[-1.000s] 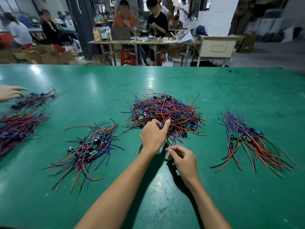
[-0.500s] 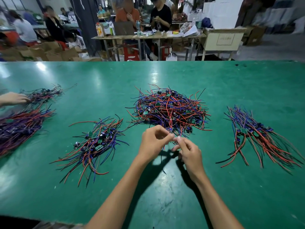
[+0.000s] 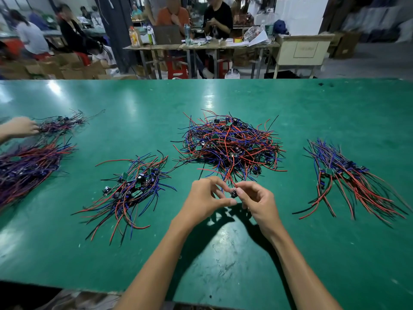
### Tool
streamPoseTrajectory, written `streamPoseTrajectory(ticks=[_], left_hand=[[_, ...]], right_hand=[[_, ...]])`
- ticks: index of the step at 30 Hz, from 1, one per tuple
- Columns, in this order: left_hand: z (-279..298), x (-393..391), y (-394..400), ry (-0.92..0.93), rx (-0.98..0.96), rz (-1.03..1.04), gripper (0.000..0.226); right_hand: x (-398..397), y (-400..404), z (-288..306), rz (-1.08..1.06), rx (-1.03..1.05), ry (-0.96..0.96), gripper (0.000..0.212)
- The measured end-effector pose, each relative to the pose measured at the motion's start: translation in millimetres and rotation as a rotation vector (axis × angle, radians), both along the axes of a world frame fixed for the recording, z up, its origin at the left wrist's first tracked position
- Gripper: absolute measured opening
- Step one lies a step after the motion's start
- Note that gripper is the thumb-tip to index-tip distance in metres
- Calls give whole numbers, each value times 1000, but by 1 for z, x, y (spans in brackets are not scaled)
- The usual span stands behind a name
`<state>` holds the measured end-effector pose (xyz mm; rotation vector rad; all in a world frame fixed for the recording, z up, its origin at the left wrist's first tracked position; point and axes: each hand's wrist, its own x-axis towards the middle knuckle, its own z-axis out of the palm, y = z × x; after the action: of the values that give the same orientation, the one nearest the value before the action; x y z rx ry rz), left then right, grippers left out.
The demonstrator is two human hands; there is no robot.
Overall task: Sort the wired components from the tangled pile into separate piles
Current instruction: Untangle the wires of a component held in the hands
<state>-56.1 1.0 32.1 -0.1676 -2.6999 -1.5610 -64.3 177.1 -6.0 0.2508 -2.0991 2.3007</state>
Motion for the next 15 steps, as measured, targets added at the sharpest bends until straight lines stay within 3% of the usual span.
streamPoseTrajectory(ticks=[4, 7, 15], left_hand=[[-3, 4, 1, -10, 68, 11, 45], [-4, 5, -2, -19, 195, -31, 38], [5, -2, -33, 85, 268, 3, 21]], right_hand=[[2, -1, 1, 10, 32, 32, 11], [2, -1, 1, 18, 50, 39, 12], [5, 1, 3, 86, 44, -25, 22]])
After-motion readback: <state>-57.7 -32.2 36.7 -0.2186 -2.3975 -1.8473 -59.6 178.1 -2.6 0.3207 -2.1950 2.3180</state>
